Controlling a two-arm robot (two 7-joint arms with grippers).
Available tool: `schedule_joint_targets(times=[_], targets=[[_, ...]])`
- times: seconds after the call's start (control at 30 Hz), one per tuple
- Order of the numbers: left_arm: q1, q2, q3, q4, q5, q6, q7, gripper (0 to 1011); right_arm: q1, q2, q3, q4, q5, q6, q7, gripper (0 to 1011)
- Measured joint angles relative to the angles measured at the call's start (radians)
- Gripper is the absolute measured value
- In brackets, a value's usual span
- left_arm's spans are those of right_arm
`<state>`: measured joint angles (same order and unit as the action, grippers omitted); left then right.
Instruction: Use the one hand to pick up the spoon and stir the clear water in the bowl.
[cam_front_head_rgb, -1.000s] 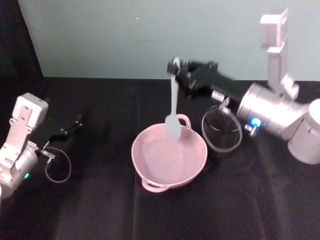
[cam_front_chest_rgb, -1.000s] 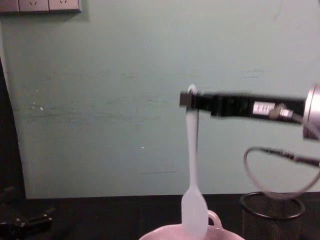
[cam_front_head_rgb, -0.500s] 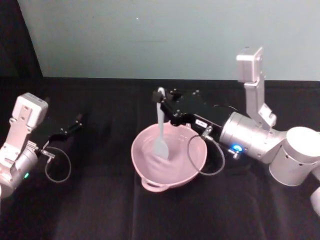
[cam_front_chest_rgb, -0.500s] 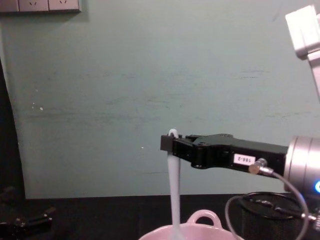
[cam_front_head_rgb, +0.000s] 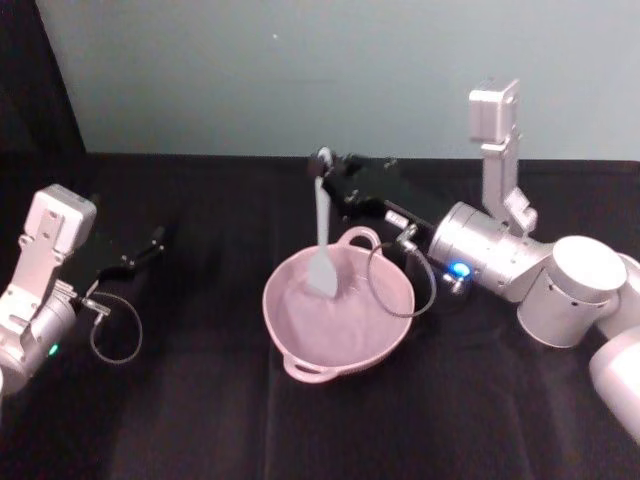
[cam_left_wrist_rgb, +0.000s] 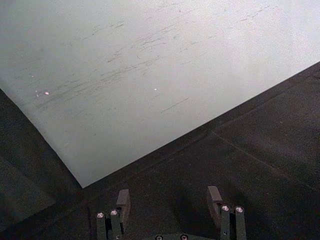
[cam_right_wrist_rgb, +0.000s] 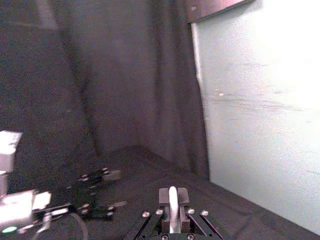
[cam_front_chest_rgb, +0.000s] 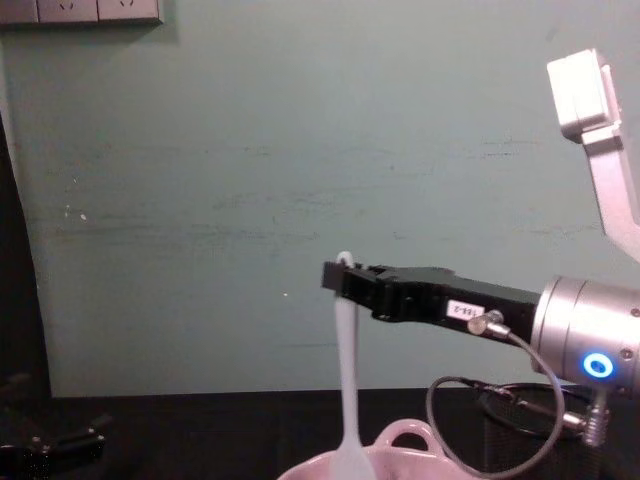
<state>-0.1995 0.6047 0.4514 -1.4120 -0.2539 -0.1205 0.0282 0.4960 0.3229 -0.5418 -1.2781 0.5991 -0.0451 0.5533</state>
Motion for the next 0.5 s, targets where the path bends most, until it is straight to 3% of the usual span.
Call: schedule_joint_targets(times=[0.2, 0.37, 0.5], targets=[[0.0, 0.0, 0.0, 0.0, 0.0, 0.0, 0.0, 1011, -0.007, 0.012, 0.042, 0.006, -0.004, -0.003, -0.017, 110], [0.0, 0.0, 0.0, 0.0, 0.0, 0.0, 0.0, 1011, -0.034, 0.039, 0.069, -0.039, -0.009, 0.009, -0.03, 110], [0.0, 0.0, 0.0, 0.0, 0.0, 0.0, 0.0, 1011, -0.063, 0.072, 0.074, -0.1, -0.028, 0.057, -0.05, 110]])
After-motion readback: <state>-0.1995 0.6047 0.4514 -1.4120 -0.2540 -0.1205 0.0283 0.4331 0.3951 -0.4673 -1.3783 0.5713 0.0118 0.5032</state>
